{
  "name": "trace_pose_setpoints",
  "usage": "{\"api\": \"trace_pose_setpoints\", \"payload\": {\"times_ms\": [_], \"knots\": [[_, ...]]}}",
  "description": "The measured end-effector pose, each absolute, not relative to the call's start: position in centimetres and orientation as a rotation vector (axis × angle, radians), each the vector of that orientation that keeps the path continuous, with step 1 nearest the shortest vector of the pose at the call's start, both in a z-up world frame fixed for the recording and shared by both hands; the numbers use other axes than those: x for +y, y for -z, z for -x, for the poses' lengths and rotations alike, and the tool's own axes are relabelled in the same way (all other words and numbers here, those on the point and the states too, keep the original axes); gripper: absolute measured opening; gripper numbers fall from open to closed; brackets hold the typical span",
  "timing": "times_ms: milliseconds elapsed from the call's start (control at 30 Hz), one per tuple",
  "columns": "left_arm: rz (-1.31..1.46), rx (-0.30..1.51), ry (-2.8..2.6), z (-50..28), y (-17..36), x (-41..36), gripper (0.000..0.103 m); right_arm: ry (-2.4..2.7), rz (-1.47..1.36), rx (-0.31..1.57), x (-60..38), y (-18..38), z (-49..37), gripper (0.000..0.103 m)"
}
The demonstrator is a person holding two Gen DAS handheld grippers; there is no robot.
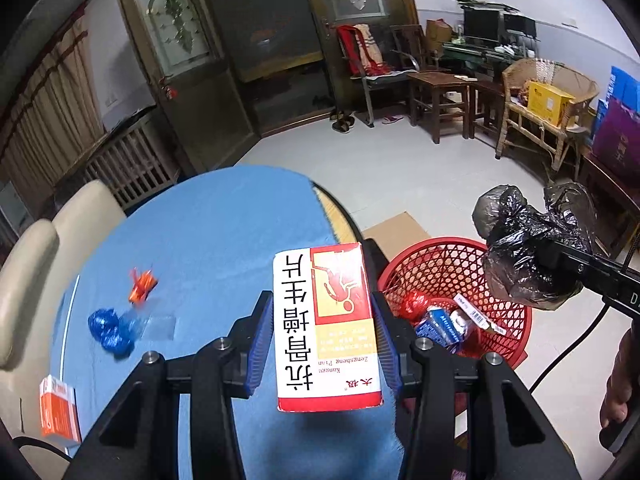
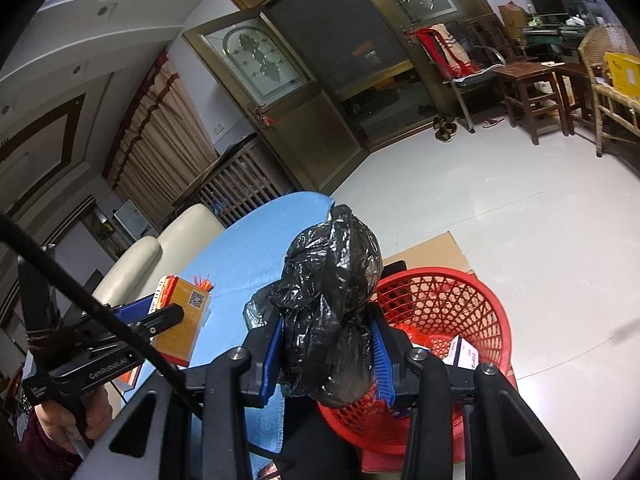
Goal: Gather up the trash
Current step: 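Lower the black bag and medicine box into the red basket and open both grippers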
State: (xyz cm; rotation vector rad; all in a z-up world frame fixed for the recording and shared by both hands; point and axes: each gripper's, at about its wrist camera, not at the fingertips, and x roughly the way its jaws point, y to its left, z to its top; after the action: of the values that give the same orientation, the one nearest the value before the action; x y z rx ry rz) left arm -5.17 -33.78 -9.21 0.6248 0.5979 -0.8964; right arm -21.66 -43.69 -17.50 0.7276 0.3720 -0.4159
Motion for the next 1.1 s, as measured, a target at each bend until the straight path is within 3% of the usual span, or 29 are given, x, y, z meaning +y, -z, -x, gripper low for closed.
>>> {"api": "trace_pose_setpoints", "payload": {"times_ms": [633,700,867,1100], "knots": [[-0.704,0.584,0.994,8.1,11.6,-40.0,0.049,0.492,-0.825,0.373,-46.7,19.9,23.9,0.044],[-0.707,0.607,1.01,8.1,11.9,-40.4,0.055,0.495,-0.843,0.375,-47.0,20.3,23.9,0.044],[-0.695,0.63,1.014,7.8,12.1,-40.4,0.062,0.484,-0.918,0.391,-48.1,21.5,23.9,0.059],[-0.675,0.643,0.976,6.9,11.8,-38.8,0.063,0.491,-0.927,0.393,-48.4,21.8,24.2,0.059]]}}
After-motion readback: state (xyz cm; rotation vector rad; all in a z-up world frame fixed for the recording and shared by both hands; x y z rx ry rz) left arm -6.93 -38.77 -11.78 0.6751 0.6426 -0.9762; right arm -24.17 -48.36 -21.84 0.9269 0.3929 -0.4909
